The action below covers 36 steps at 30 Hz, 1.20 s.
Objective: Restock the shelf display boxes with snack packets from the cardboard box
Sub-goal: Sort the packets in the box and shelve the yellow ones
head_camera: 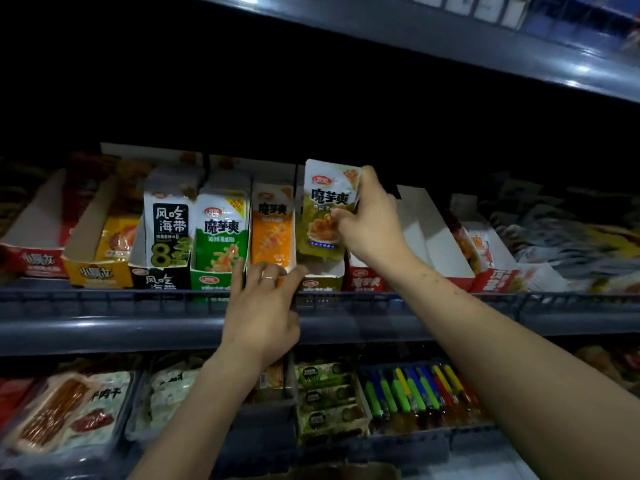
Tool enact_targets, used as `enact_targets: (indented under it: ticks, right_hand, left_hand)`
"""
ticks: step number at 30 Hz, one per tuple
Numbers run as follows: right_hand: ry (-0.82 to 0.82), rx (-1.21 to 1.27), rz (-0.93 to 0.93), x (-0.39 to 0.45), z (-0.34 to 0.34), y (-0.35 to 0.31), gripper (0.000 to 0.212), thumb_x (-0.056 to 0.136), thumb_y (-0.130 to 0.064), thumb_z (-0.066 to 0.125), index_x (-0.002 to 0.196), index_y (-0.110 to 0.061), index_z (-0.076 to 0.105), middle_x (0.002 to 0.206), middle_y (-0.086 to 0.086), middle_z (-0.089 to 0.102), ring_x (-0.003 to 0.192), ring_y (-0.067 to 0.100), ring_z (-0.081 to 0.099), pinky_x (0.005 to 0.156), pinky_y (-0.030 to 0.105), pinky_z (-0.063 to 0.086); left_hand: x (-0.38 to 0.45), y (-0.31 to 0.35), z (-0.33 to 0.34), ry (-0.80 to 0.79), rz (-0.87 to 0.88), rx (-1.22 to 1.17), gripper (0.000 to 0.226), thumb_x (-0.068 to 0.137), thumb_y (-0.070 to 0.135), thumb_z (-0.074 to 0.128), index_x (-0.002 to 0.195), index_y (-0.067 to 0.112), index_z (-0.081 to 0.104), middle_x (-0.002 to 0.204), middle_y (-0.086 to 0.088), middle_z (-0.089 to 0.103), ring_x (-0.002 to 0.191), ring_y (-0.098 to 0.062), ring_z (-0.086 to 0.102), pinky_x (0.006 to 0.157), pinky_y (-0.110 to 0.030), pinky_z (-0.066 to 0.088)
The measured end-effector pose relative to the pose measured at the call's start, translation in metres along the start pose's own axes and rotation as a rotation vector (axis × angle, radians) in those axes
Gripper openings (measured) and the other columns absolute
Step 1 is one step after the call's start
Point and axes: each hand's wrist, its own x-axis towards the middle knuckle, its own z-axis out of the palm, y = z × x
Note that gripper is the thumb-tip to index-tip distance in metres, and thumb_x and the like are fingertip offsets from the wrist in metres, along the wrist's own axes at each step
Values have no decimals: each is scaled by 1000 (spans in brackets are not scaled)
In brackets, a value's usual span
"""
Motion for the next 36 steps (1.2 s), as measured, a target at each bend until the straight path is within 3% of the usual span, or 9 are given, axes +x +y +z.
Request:
enact_targets:
  ticks: [7, 10, 12, 15, 17, 25, 28, 31, 36]
  right_hand:
    - [-200, -172, -3, 19, 25, 15, 36, 80, -7, 69, 111, -16, 52, 103, 2, 59, 96, 19, 56, 67, 29, 46]
    - [-279, -387, -64, 30, 18, 16, 41, 79, -7, 68, 116, -15, 53, 111, 7, 64, 101, 26, 60, 72, 30, 48]
    - [-335, -573, -126, 34, 18, 12, 45, 78, -9, 66, 120, -17, 51, 110, 9, 65, 100, 32, 62, 77, 39, 54]
    - [-386, -722, -188, 35, 22, 3, 44, 83, -8, 63, 124, -16, 48, 110, 9, 63, 96, 31, 62, 66, 32, 47]
    - [-362, -724, -198, 39, 23, -1, 41, 86, -7, 61, 124, -13, 49, 112, 12, 61, 97, 32, 62, 63, 32, 40]
    - [-414, -751, -221, 48, 33, 7, 41, 84, -20, 69, 121, -14, 52, 111, 9, 62, 98, 29, 62, 64, 32, 42]
    - [-426, -733, -208, 58, 34, 11, 30, 88, -15, 64, 116, -14, 53, 111, 10, 61, 99, 29, 61, 75, 38, 52]
    - [-444, -727, -150, 65, 34, 12, 37, 88, -19, 65, 123, -16, 53, 116, 9, 60, 104, 28, 59, 84, 41, 53]
    - [-325, -781, -212, 58, 46, 7, 51, 88, -20, 65, 135, -18, 43, 124, 11, 55, 110, 31, 57, 68, 34, 43]
  left_hand:
    - [-1, -11, 9, 58, 56, -64, 72, 73, 26, 59, 141, 31, 39, 121, 0, 55, 123, -26, 40, 115, -45, 1]
    - [-1, -9, 5, 64, 59, -96, 70, 75, 24, 59, 141, 32, 38, 121, 1, 54, 124, -25, 39, 117, -46, 2]
    - [-1, -8, 5, 62, 51, -101, 68, 77, 25, 58, 141, 33, 37, 121, 1, 53, 125, -25, 38, 118, -46, 1]
    - [0, -9, 7, 71, 38, -113, 65, 75, 28, 54, 139, 32, 41, 119, 0, 55, 122, -27, 40, 117, -48, 5]
    - [1, -8, 8, 75, 30, -114, 64, 74, 30, 53, 138, 31, 43, 117, 0, 56, 120, -27, 41, 116, -48, 6]
    - [2, -9, 14, 122, 35, -102, 62, 70, 26, 61, 131, 27, 50, 107, 1, 58, 110, -28, 48, 111, -49, 12]
    - [2, -8, 14, 135, 29, -122, 59, 72, 28, 63, 129, 28, 50, 106, 2, 57, 109, -26, 48, 111, -47, 7]
    - [1, -8, 13, 132, 31, -123, 56, 75, 33, 61, 129, 29, 49, 106, 3, 56, 109, -25, 48, 111, -45, 5]
    - [1, -8, 13, 150, 34, -120, 55, 74, 37, 59, 128, 30, 49, 105, 3, 56, 108, -24, 48, 111, -44, 6]
